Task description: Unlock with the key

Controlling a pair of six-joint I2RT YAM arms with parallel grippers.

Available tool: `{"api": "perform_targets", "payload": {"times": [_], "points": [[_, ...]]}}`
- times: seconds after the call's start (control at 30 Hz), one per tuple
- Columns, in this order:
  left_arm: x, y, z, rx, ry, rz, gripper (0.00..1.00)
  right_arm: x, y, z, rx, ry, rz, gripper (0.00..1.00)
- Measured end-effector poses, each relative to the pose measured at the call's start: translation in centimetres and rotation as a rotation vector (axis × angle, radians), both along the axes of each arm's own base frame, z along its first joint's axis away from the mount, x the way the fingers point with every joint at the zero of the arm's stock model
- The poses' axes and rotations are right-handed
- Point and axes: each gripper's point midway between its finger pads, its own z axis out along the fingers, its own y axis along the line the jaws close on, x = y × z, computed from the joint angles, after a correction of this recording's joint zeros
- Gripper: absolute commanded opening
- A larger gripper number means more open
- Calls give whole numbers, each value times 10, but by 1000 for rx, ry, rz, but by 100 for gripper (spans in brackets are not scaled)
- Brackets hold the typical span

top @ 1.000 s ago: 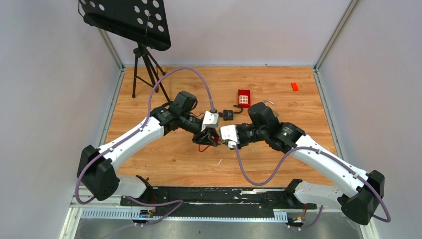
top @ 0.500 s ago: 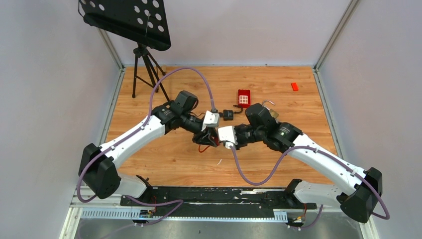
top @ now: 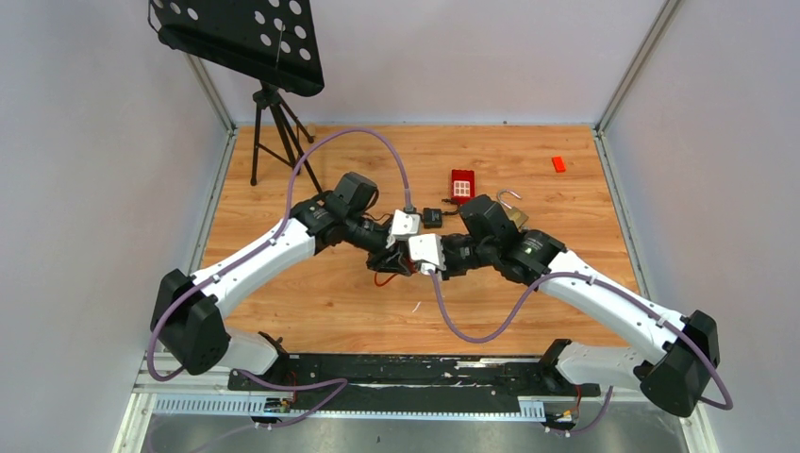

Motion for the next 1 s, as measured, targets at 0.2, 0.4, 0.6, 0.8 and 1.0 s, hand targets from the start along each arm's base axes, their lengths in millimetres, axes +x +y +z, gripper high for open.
{"api": "perform_targets", "payload": {"times": [0.2,0.4,0.6,0.8,1.0], "points": [[11,3,-5,5,6,108,0,18,3,-4,17,18,-48,0],[26,9,-16,20,44,271,0,37,9,-13,60,77,-48,0],[41,10,-25,14,-18,332,0,49,12,-13,134,220,-79,0],[59,6,-13,-30,-229,327,0,58,5,-6,216,453,-193,0],[65,5,-7,-56,-281,338,0,62,4,0,249,505,-224,0]]}}
